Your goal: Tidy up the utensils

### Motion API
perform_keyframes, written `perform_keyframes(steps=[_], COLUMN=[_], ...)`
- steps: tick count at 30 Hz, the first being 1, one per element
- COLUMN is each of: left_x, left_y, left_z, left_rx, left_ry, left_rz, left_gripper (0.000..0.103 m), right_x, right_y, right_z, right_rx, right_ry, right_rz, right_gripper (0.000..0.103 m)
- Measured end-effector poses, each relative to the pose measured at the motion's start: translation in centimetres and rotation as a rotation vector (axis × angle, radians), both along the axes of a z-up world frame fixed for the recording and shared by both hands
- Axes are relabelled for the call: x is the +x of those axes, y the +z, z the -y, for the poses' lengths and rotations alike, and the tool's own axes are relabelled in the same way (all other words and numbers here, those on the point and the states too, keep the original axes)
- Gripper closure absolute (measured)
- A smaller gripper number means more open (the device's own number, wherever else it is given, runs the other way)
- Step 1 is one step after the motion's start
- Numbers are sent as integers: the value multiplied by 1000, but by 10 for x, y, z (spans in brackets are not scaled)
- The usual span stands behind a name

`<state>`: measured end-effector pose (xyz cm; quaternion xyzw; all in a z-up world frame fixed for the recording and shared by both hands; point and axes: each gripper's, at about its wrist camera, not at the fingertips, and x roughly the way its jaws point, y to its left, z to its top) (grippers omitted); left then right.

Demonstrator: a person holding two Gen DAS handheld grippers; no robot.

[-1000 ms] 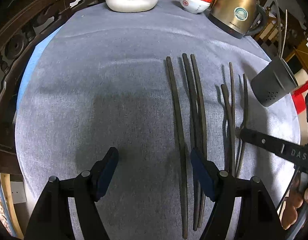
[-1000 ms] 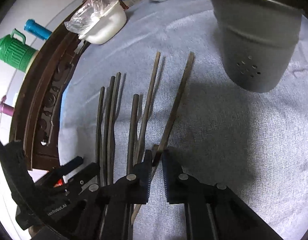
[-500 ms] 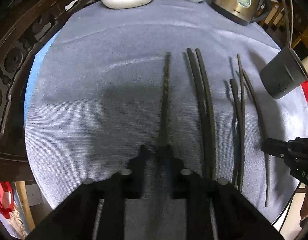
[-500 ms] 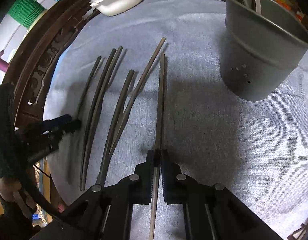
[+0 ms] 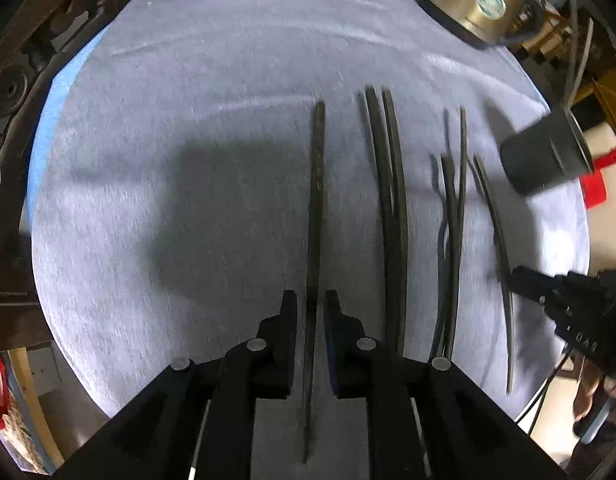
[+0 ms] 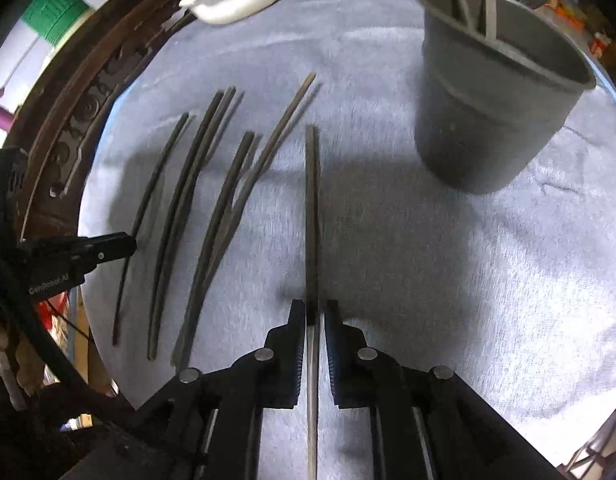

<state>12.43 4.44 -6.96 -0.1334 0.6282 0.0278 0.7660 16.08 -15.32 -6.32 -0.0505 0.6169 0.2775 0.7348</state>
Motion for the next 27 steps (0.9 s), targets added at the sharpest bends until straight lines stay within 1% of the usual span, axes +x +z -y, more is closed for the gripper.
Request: perform_keyframes(steps=[3,5,6,9,10,13,14,15,16,18,20,22,23,24,25,26,27], left_x=[14,16,14,3,0,-1,4,4,11,17,29,37,43,45,50,53,58], left_y=[-7,-8,-10,-11,-12,-14,-14,-13,-10,-8,-6,-7,-7,-6,-6,-6,-7], left_z=[1,4,5,4,3,0,0,-3,-7,-8,-11,-8,-7,-7,-6,-5,-3], left_rx=[20,42,32,-9,-25,-64,-75,-79,-74,-52,-42,-16,-3,6,19,21,11], left_ry=[0,-21,-27,-9,-4,19,16,15,20,33,38,14,0,-7,-14,-23,-28], left_rz=[-19,-9,-17,-28,-37,-68,-82,-87,-85,-70,-75,-69,-65,-69,-80,-81,-86], left_gripper=[90,98,98,98,98,97,95,88,77,68,68,68,69,78,95,97,97], right_x=[8,13,12,10,8,4,7,6,7,11,24,35,38,39,41,42,46], right_y=[-3,-7,-7,-7,-7,-8,-8,-8,-8,-7,-8,-5,-5,-5,-4,-4,-6], right_z=[-7,-12,-13,-10,-13,-2,-1,2,1,-3,-14,-17,-19,-21,-24,-26,-32], right_rx=[1,-6,-13,-43,-53,-93,-93,-93,-98,-102,-91,-91,-96,-103,-112,-121,-137], right_ry=[-17,-16,-5,34,45,66,62,61,63,59,42,31,33,43,55,64,81], right_rz=[3,-2,10,3,1,-9,-23,-31,-33,-22,-22,-16,-13,-9,-7,-9,-6], right_gripper=[90,90,91,95,95,95,93,93,92,82,77,77,77,77,77,78,86])
